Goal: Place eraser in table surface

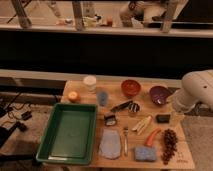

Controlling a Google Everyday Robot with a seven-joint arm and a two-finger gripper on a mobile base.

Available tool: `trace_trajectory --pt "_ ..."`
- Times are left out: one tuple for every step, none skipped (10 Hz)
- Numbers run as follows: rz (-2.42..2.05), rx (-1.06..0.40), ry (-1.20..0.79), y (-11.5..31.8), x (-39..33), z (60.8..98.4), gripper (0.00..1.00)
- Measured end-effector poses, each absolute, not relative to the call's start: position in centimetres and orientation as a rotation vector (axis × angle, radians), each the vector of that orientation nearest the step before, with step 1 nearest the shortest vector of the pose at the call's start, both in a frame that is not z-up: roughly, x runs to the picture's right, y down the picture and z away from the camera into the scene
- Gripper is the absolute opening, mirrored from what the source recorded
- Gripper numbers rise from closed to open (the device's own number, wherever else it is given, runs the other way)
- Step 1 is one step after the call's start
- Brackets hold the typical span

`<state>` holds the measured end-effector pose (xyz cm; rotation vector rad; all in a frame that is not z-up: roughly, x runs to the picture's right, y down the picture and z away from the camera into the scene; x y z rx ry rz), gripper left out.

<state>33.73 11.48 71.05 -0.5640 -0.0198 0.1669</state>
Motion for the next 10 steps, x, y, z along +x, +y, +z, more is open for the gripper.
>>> trace_trajectory --pt "0.163 -0.567 -0.034 11.8 34.1 71.7 0.80" --pt "0.157 -0.570 -0.043 12.1 34.5 72.3 0.80" --pt "0.141 -0.574 -0.063 12.5 35.0 73.2 0.80" --pt "0.121 -0.573 -0.092 12.7 35.1 74.0 0.80" --pt "0.106 -0.568 -0.120 12.9 35.4 74.4 0.80" --pt "0.091 -0.564 -0.151 13.2 35.9 74.9 0.80" --pt "0.068 -0.563 -0.184 13.6 36.2 75.8 0.80" --pt "0.052 -0.574 -0.201 14.4 36.5 76.8 0.80" --pt "0.038 -0.585 -0.205 15.1 36.8 77.8 0.80" --pt "0.022 -0.603 -0.197 16.1 37.2 78.8 0.80"
